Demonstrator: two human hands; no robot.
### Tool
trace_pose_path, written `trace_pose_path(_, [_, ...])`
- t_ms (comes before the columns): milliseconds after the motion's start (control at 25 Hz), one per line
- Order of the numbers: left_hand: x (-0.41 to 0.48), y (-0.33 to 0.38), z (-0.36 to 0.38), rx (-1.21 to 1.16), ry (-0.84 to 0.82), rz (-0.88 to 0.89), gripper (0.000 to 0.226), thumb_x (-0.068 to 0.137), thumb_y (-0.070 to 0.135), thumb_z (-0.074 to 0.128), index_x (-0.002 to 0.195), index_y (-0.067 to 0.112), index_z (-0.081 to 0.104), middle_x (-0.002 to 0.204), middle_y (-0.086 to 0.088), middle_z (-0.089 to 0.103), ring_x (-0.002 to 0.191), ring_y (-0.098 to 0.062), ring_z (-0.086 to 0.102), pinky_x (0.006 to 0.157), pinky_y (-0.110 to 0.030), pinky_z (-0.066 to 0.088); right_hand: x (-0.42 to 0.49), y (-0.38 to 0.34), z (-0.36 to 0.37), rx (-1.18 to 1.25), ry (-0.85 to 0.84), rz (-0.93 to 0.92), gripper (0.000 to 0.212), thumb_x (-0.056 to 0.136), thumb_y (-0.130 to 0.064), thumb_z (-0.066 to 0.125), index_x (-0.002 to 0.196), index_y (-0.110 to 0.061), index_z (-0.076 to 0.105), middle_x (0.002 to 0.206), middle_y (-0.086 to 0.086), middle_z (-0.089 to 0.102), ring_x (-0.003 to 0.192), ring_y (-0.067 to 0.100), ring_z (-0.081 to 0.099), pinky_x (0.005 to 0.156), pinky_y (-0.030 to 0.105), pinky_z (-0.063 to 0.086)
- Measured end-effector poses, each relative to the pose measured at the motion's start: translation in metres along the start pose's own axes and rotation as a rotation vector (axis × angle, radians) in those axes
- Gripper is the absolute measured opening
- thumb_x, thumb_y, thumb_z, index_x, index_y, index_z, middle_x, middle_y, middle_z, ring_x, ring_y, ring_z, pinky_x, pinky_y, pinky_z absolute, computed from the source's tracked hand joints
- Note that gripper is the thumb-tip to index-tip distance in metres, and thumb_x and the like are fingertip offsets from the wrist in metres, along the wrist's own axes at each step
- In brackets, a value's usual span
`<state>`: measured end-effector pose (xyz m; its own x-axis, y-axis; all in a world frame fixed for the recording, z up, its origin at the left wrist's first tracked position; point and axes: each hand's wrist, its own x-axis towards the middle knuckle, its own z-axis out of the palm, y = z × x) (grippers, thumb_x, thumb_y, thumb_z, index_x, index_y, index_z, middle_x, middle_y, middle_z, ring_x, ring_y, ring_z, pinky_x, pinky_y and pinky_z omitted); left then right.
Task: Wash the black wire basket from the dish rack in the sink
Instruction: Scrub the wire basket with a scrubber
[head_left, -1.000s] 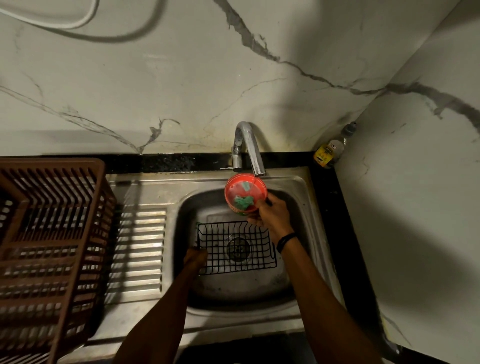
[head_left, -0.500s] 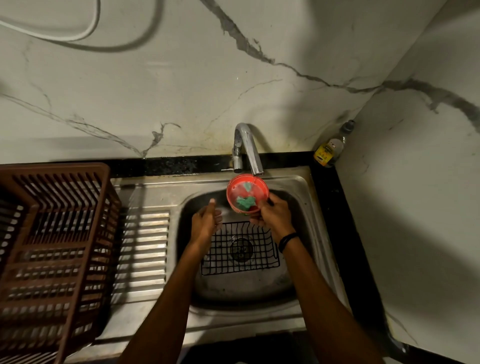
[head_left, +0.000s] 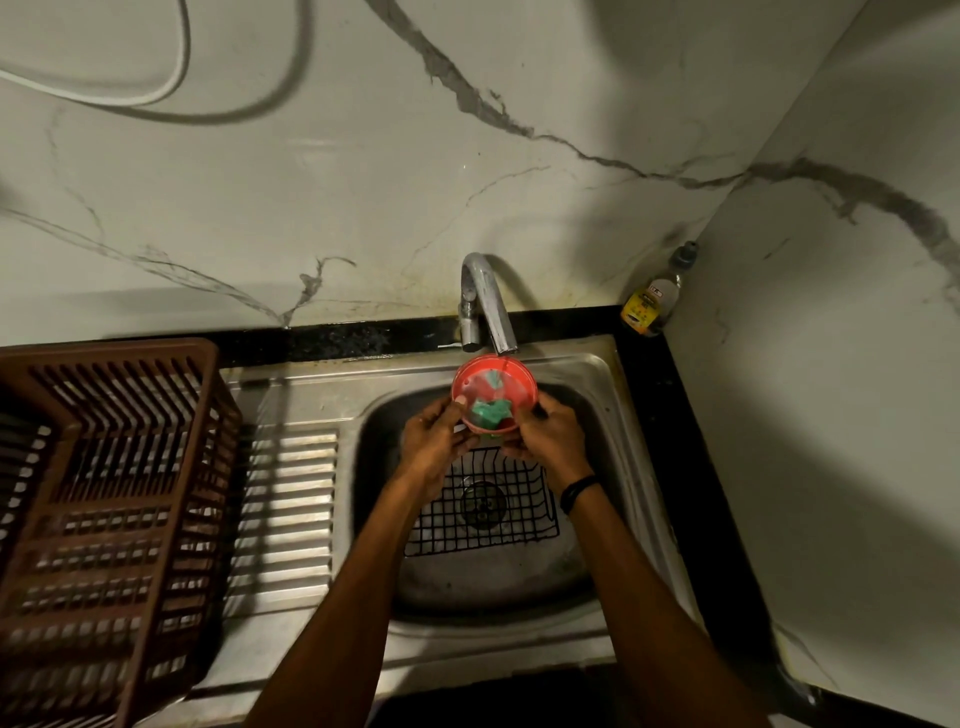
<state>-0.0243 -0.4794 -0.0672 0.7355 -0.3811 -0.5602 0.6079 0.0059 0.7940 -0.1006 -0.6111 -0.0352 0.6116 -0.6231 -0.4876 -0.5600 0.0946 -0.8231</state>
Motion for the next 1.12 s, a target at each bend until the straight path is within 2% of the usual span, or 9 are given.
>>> trace_pose_path(80, [-0.001,0.0,0.001,0.012,-0.003,0.012,0.042,0.097,0.029,0.064,0.135,0.01,0.062,0.127,-0.009,0.069,0.108,-0.024,0.072,0.096,-0.045,0.058,-0.002,-0.001,-0.004,-0.132,0.019,-0.079,0.026,0.096,-0.032,0.059,0.118,-0.02,0.062,0.097,-0.004,0.069,0.079,0.012,0.07,0.069,0.035,0.062])
trace_pose_path(120, [-0.002,0.001,0.002,0.014,-0.001,0.014,0.042,0.098,0.029,0.064,0.135,0.01,0.062,0.126,-0.008,0.069,0.108,-0.024,0.072,0.096,-0.045,0.058,-0.003,-0.002,-0.006,-0.217,0.036,-0.132,0.026,0.095,-0.033,0.061,0.116,-0.019,0.063,0.096,-0.008,0.066,0.084,0.01,0.067,0.069,0.026,0.058])
trace_pose_path(200, [-0.003,0.002,0.004,0.014,-0.007,0.019,0.041,0.098,0.028,0.064,0.134,0.01,0.063,0.125,-0.007,0.07,0.108,-0.024,0.072,0.096,-0.044,0.058,-0.004,-0.005,-0.01,-0.344,0.08,-0.201,0.027,0.092,-0.032,0.066,0.116,-0.018,0.064,0.099,-0.007,0.064,0.092,0.008,0.061,0.067,0.013,0.041])
trace_pose_path(320, [-0.005,0.002,0.005,0.019,-0.016,0.03,0.039,0.098,0.027,0.063,0.133,0.011,0.063,0.123,-0.006,0.07,0.108,-0.024,0.072,0.096,-0.043,0.058,0.0,-0.007,-0.012,-0.376,0.091,-0.201,0.028,0.09,-0.031,0.069,0.114,-0.017,0.066,0.109,0.001,0.071,0.1,0.015,0.065,0.072,0.018,0.04])
trace_pose_path(440, [-0.006,0.003,0.005,0.028,-0.006,0.036,0.038,0.098,0.028,0.063,0.132,0.011,0.064,0.122,-0.006,0.071,0.107,-0.022,0.071,0.096,-0.044,0.058,0.003,-0.008,-0.014,-0.368,0.082,-0.195,0.023,0.091,-0.027,0.068,0.112,-0.017,0.067,0.108,0.003,0.072,0.101,0.017,0.066,0.076,0.02,0.042])
trace_pose_path(880, [-0.007,0.005,0.004,0.022,0.012,0.032,0.039,0.098,0.029,0.062,0.133,0.009,0.063,0.123,-0.007,0.07,0.106,-0.023,0.072,0.095,-0.044,0.059,0.005,-0.007,-0.012,-0.383,0.085,-0.199,0.021,0.093,-0.024,0.065,0.113,-0.017,0.067,0.11,0.0,0.071,0.1,0.014,0.066,0.069,0.016,0.044])
trace_pose_path(960, [-0.007,0.005,0.004,0.026,0.016,0.032,0.04,0.099,0.029,0.062,0.134,0.009,0.063,0.124,-0.007,0.07,0.106,-0.023,0.073,0.096,-0.045,0.058,0.006,-0.005,-0.011,-0.376,0.087,-0.202,0.02,0.093,-0.025,0.064,0.112,-0.018,0.067,0.108,0.0,0.072,0.097,0.015,0.068,0.071,0.021,0.051])
trace_pose_path(1040, [-0.008,0.005,0.003,0.034,0.017,0.033,0.042,0.098,0.029,0.063,0.135,0.009,0.062,0.126,-0.008,0.07,0.106,-0.023,0.073,0.095,-0.045,0.059,0.008,-0.002,-0.01,-0.343,0.083,-0.189,0.018,0.093,-0.025,0.064,0.11,-0.02,0.067,0.105,0.001,0.072,0.092,0.016,0.069,0.079,0.033,0.059])
trace_pose_path(1120, [-0.009,0.005,0.003,0.037,0.016,0.032,0.044,0.098,0.03,0.063,0.136,0.009,0.061,0.126,-0.008,0.069,0.105,-0.023,0.073,0.094,-0.044,0.059,0.008,0.0,-0.008,-0.317,0.083,-0.178,0.018,0.093,-0.024,0.065,0.11,-0.02,0.066,0.104,0.001,0.072,0.089,0.016,0.07,0.079,0.039,0.06])
